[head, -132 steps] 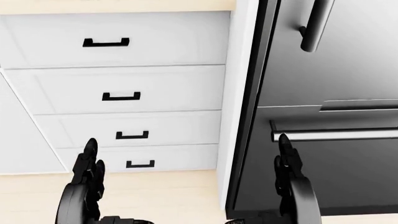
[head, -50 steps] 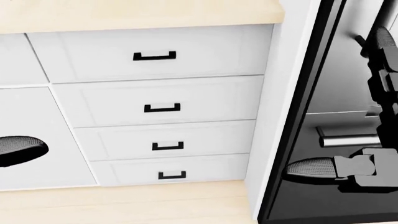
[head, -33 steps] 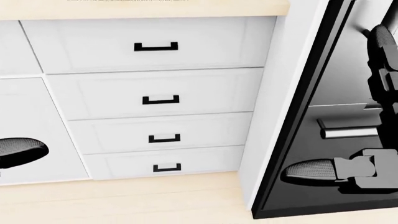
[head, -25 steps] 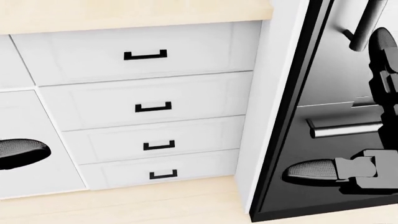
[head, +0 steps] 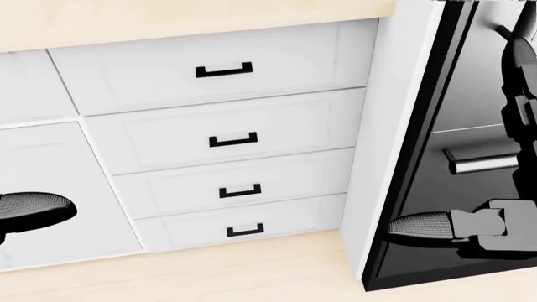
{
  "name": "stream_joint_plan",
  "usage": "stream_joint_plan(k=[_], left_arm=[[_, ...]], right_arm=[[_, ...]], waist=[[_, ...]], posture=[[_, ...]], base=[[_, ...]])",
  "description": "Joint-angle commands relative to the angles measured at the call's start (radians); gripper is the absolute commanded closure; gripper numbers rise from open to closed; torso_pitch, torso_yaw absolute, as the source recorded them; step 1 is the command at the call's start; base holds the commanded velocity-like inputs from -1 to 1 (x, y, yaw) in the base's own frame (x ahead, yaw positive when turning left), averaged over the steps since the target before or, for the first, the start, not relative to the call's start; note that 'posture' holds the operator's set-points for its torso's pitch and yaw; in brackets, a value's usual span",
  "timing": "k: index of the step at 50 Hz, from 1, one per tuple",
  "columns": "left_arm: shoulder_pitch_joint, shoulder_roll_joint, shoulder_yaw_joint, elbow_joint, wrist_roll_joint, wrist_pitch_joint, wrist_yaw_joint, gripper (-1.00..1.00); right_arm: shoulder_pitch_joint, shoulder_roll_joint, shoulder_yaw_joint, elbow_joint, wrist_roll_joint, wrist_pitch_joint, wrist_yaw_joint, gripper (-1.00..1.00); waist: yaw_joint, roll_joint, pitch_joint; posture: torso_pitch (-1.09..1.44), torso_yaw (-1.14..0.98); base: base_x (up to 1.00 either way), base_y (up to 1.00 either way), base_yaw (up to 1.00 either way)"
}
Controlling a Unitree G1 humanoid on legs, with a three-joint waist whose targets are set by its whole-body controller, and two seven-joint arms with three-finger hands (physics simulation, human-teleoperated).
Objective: Navigate to the stove.
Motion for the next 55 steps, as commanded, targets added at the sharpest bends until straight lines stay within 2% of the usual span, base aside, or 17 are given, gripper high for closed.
stream_joint_plan(k=[1, 3, 13, 15, 16, 19, 22, 23, 24, 38, 39, 41, 44, 47, 49, 50, 55], left_arm=[[-0.014, 0.013, 0.014, -0.016, 0.009, -0.026, 0.005, -1.00], [-0.016, 0.012, 0.016, -0.017, 0.007, -0.023, 0.006, -1.00], [-0.021, 0.015, 0.019, -0.014, -0.005, -0.020, 0.013, -1.00], [-0.019, 0.016, 0.018, -0.014, -0.008, -0.022, 0.015, -1.00], [-0.020, 0.017, 0.020, -0.013, -0.011, -0.021, 0.016, -1.00], [-0.018, 0.018, 0.018, -0.011, -0.011, -0.026, 0.017, -1.00], [-0.019, 0.021, 0.022, -0.016, -0.022, -0.020, 0.025, -1.00], [-0.018, 0.021, 0.021, -0.016, -0.022, -0.023, 0.025, -1.00], [-0.017, 0.022, 0.021, -0.015, -0.021, -0.024, 0.024, -1.00], [-0.020, 0.020, 0.008, -0.004, -0.005, -0.032, 0.014, -1.00], [-0.020, 0.019, 0.009, -0.006, -0.005, -0.031, 0.013, -1.00], [-0.021, 0.018, 0.010, -0.010, -0.010, -0.025, 0.016, -1.00], [-0.019, 0.018, 0.011, -0.011, -0.009, -0.027, 0.014, -1.00], [-0.018, 0.017, 0.012, -0.013, -0.011, -0.025, 0.014, -1.00], [-0.016, 0.017, 0.005, -0.005, 0.002, -0.034, 0.008, -1.00], [-0.016, 0.016, 0.005, -0.002, 0.005, -0.035, 0.005, -1.00], [-0.013, 0.010, 0.004, -0.006, 0.011, -0.035, 0.000, -1.00]], right_arm=[[-0.016, -0.006, -0.013, -0.020, 0.007, -0.025, 0.002, -1.00], [-0.016, -0.010, -0.014, -0.020, 0.011, -0.027, 0.000, -1.00], [-0.018, -0.015, -0.016, -0.020, 0.019, -0.028, -0.003, -1.00], [-0.019, -0.017, -0.017, -0.020, 0.021, -0.028, -0.004, -1.00], [-0.019, -0.017, -0.016, -0.020, 0.021, -0.028, -0.004, -1.00], [-0.017, -0.011, -0.015, -0.020, 0.013, -0.028, 0.002, -1.00], [-0.013, -0.014, -0.011, -0.020, 0.012, -0.032, 0.001, -1.00], [-0.013, -0.015, -0.010, -0.020, 0.013, -0.032, 0.000, -1.00], [-0.013, -0.014, -0.009, -0.020, 0.013, -0.031, -0.001, -1.00], [-0.024, -0.002, -0.015, -0.020, 0.007, -0.012, 0.008, -1.00], [-0.025, -0.006, -0.017, -0.020, 0.013, -0.011, 0.004, -1.00], [-0.022, -0.005, -0.015, -0.020, 0.009, -0.013, 0.007, -1.00], [-0.020, -0.010, -0.016, -0.020, 0.014, -0.017, 0.003, -1.00], [-0.019, -0.016, -0.013, -0.020, 0.018, -0.022, -0.002, -1.00], [-0.021, -0.008, -0.014, -0.020, 0.012, -0.015, 0.004, -1.00], [-0.020, -0.002, -0.016, -0.020, 0.007, -0.013, 0.009, -1.00], [-0.015, 0.009, -0.012, -0.020, -0.010, -0.012, 0.020, -1.00]], waist=[[0.003, 0.000, -0.017], [0.000, 0.041, -0.024], [0.031, -0.054, -0.003], [0.024, -0.099, -0.007], [0.017, -0.074, 0.007], [0.014, -0.100, -0.019], [0.004, -0.057, 0.012], [0.005, -0.027, 0.008], [0.014, 0.040, -0.015], [0.004, -0.129, 0.006], [-0.001, -0.107, 0.008], [0.007, -0.124, -0.014], [0.008, -0.103, -0.011], [0.003, -0.045, 0.005], [0.010, 0.062, -0.026], [0.017, 0.017, -0.010], [0.027, -0.030, -0.007]], posture=[[0.00, 0.00], [0.00, 0.00], [0.00, 0.00], [0.00, 0.00], [0.00, 0.00], [0.00, 0.00], [0.00, 0.00], [0.00, 0.00], [0.00, 0.00], [0.00, 0.00], [0.00, 0.00], [0.00, 0.00], [0.00, 0.00], [0.00, 0.00], [0.00, 0.00], [0.00, 0.00], [0.00, 0.00]], base=[[0.00, 0.75, 0.00], [0.00, 0.70, 0.00], [0.00, 0.66, 0.00], [0.00, 0.66, 0.00], [0.00, 0.66, 0.00], [0.00, 0.65, 0.00], [0.00, 0.65, 0.00], [0.00, 0.65, 0.00], [0.00, 0.65, 0.00], [0.00, 0.65, 0.00], [0.00, 0.66, 0.00], [0.00, 0.66, 0.00], [0.00, 0.65, 0.00], [0.00, 0.65, 0.00], [0.00, 0.65, 0.00], [0.00, 0.66, 0.00], [0.00, 0.64, 0.00]])
